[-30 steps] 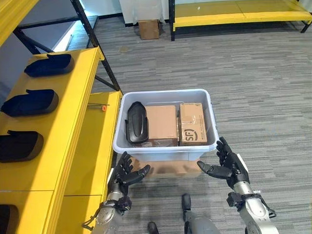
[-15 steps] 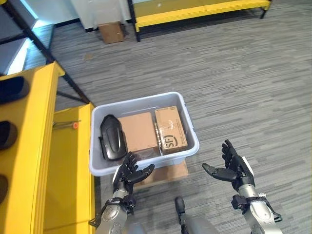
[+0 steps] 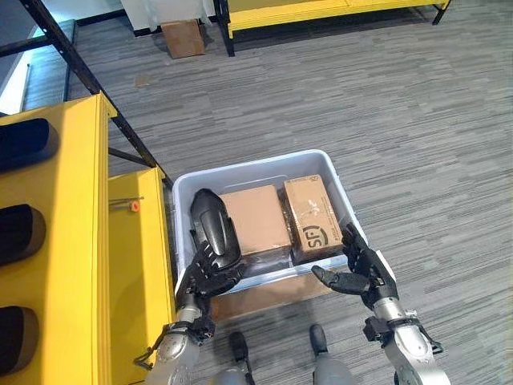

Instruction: Move parts from the plastic box to the shelf.

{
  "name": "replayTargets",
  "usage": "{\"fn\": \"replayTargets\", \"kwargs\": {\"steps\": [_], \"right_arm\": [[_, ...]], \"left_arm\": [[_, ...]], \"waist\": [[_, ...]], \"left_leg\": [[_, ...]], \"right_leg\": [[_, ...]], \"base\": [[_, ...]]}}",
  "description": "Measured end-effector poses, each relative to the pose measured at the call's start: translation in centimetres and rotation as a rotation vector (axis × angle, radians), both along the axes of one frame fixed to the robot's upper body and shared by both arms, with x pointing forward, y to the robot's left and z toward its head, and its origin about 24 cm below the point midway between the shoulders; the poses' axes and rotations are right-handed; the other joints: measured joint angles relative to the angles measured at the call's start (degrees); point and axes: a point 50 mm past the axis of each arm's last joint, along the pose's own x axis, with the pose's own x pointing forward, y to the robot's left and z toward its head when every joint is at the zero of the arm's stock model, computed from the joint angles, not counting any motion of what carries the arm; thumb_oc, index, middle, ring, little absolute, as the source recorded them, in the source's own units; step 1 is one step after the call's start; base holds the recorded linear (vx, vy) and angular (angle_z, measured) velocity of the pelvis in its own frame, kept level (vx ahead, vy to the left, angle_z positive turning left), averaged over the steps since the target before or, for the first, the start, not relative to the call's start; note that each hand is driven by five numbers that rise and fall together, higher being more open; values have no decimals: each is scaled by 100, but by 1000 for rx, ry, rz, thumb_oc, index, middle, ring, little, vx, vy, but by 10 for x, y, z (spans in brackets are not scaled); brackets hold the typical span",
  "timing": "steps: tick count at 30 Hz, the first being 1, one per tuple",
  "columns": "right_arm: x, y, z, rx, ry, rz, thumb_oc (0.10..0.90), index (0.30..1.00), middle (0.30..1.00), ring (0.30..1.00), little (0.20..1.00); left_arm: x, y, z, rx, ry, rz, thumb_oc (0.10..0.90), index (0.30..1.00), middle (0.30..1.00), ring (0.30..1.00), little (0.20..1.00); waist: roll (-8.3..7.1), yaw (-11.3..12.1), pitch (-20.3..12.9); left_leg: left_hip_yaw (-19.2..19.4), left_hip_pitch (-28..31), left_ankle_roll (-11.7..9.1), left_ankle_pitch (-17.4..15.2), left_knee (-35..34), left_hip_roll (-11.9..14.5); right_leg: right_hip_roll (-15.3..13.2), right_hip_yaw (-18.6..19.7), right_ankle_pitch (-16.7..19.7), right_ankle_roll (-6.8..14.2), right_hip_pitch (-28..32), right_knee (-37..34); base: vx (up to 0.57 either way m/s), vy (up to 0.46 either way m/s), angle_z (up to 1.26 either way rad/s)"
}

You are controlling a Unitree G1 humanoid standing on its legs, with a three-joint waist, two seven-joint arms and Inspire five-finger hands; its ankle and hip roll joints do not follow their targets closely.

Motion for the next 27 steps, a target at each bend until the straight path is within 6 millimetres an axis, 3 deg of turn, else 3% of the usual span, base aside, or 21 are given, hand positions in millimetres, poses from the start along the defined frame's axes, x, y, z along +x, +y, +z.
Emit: {"fn": "replayTargets", "kwargs": {"steps": [3, 4, 6, 9, 11, 12, 13, 15, 16, 18, 19, 20, 21, 23, 27], "right_arm": [[8, -6, 12, -112, -40, 35, 900, 1000, 1000, 1000, 1000], [12, -11, 24, -197, -75, 69, 900, 1000, 1000, 1000, 1000], [32, -21, 70, -405, -246, 133, 900, 1000, 1000, 1000, 1000], [62, -10, 119, -510, -454, 173, 900, 1000, 1000, 1000, 1000], [82, 12, 158, -706, -595, 308, 900, 1000, 1000, 1000, 1000], [88, 20, 166, -768, -631, 354, 900, 1000, 1000, 1000, 1000], [106, 22, 182, -928, -645, 396, 900, 1000, 1000, 1000, 1000], [123, 16, 208, -1151, -677, 375, 900, 1000, 1000, 1000, 1000], [129, 11, 222, -1324, -675, 384, 900, 1000, 1000, 1000, 1000], [134, 13, 227, -1498, -681, 414, 900, 1000, 1000, 1000, 1000], [137, 15, 233, -1670, -667, 473, 900, 1000, 1000, 1000, 1000], [135, 1, 231, -1797, -596, 511, 900, 1000, 1000, 1000, 1000], [135, 0, 223, -1828, -556, 551, 900, 1000, 1000, 1000, 1000], [130, 2, 224, -1879, -569, 599, 900, 1000, 1000, 1000, 1000], [124, -3, 234, -1985, -557, 621, 900, 1000, 1000, 1000, 1000]], "left_arm": [[-2, 0, -1, -1, 5, 1, 900, 1000, 1000, 1000, 1000], [-1, -1, 0, -5, -1, -1, 900, 1000, 1000, 1000, 1000], [-2, 1, 4, -13, -20, 12, 900, 1000, 1000, 1000, 1000], [-10, 5, 1, -12, -2, 18, 900, 1000, 1000, 1000, 1000], [-18, 6, -1, -10, 21, -14, 900, 1000, 1000, 1000, 1000], [-19, 8, -1, -17, 22, -15, 900, 1000, 1000, 1000, 1000], [-21, 8, 1, 2, 19, -57, 900, 1000, 1000, 1000, 1000], [-16, 8, 9, -2, -15, -73, 900, 1000, 1000, 1000, 1000], [-13, 12, 14, 1, -32, -73, 900, 1000, 1000, 1000, 1000], [-11, 20, 18, 18, -45, -49, 900, 1000, 1000, 1000, 1000], [-4, 20, 23, 28, -67, -62, 900, 1000, 1000, 1000, 1000], [7, 18, 32, 35, -108, -81, 900, 1000, 1000, 1000, 1000], [9, 19, 34, 43, -114, -77, 900, 1000, 1000, 1000, 1000], [13, 20, 37, 47, -133, -75, 900, 1000, 1000, 1000, 1000], [20, 18, 43, 48, -161, -81, 900, 1000, 1000, 1000, 1000]], "waist": [[-82, 21, -69], [-85, 29, -71], [-176, 107, -141], [-280, 377, -279], [-310, 682, -304], [-324, 872, -301], [-326, 1166, -286], [-359, 1583, 69], [-330, 1621, 369], [-338, 1916, 784], [-213, 1957, 973], [-62, 2079, 1231], [-36, 2124, 1378], [1, 2070, 1488], [3, 1937, 1488]], "left_leg": [[-16, 7, 3, 4, -2, 10], [-71, 16, -1, 8, -2, 9], [-270, 60, -21, 54, -4, 44], [-365, -16, -5, 39, -21, 108], [-626, -258, -69, 206, 4, 114], [-691, -352, -61, 235, 5, 114], [-848, -560, -64, 296, 6, 106], [-1071, -771, -77, 401, 7, 95], [-1276, -960, -127, 461, 7, 91], [-1385, -1175, -138, 531, 11, 69], [-1526, -1433, -158, 608, 14, 42], [-1704, -1605, -170, 663, 17, 35], [-1747, -1625, -169, 663, 17, -15], [-1753, -1659, -164, 666, 16, -130], [-1793, -1672, -164, 666, 16, -121]], "right_leg": [[5, -29, -2, 4, 29, -2], [5, -95, -2, 4, 77, -1], [37, -283, -27, 5, 228, -6], [108, -436, -61, -31, 258, -6], [143, -687, -66, -40, 183, -8], [147, -768, -67, -43, 131, -6], [155, -921, -71, -40, 22, -17], [178, -1206, -72, -38, -54, -39], [196, -1398, -81, -43, -114, -48], [200, -1543, -82, -45, -272, -5], [210, -1702, -85, -45, -419, -2], [228, -1873, -92, -56, -492, -1], [193, -1865, -112, -58, -477, 0], [93, -1972, -161, -1, -458, -1], [119, -2014, -179, -9, -443, -2]], "base": [[60, -27, 5], [53, -51, 35], [38, -51, 40], [-18, -69, 26], [-58, -68, 65], [-90, -79, 69], [-114, -100, 58], [-101, -112, 67], [-115, -132, 67], [-137, -143, 48], [-83, -82, 64], [-67, -56, 77], [-60, -60, 55], [-56, -53, 24], [-19, -18, 6]]}}
